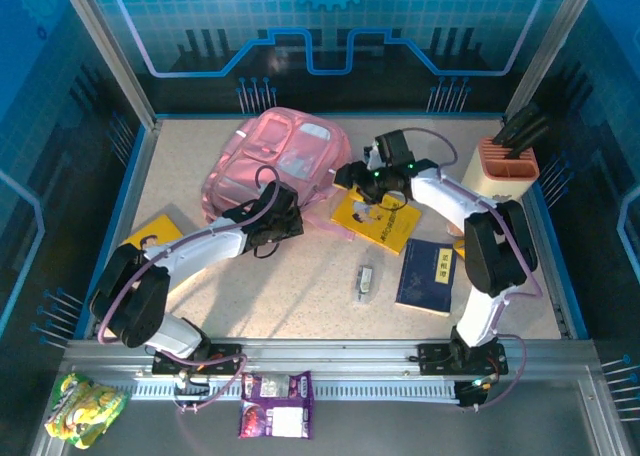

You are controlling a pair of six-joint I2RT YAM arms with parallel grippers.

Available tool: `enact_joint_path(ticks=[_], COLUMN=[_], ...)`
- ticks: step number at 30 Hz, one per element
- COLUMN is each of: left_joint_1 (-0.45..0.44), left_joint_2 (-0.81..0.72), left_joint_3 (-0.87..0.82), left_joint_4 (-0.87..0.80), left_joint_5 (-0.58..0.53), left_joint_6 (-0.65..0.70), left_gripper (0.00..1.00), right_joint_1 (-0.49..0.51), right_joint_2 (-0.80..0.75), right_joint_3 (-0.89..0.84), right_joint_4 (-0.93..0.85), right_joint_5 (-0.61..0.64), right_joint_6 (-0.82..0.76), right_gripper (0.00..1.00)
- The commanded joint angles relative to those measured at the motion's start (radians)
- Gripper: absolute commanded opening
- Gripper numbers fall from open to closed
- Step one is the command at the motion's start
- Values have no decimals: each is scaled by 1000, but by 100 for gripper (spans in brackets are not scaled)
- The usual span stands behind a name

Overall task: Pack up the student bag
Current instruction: Unzip the student bag at the top-center of the table.

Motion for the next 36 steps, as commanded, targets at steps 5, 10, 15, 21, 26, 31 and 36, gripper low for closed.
enact_joint_path(ticks=[5,10,15,21,26,31,36], left_joint_1=[-18,-25,-26,-28,-28,-28,-29], left_joint_2=[-14,-21,-18,-20,-37,-76,-132], left_joint_3=[28,28,37,41,35,5,-28], left_joint_4=[33,31,33,41,21,-9,-99], left_joint_5=[1,2,4,14,18,31,13], left_joint_6=[-24,-24,-20,-17,-5,19,63], left_gripper=[0,0,0,0,0,0,0], right_joint_1=[101,145,169,175,168,141,106], right_joint_2=[53,107,155,200,199,180,170], right_joint_3=[-42,-8,16,53,81,89,130], right_joint_4=[232,250,250,261,223,204,143], right_joint_5=[-54,27,80,128,168,173,158], right_joint_6=[202,253,282,295,248,199,130], right_gripper=[65,63,55,36,9,0,0])
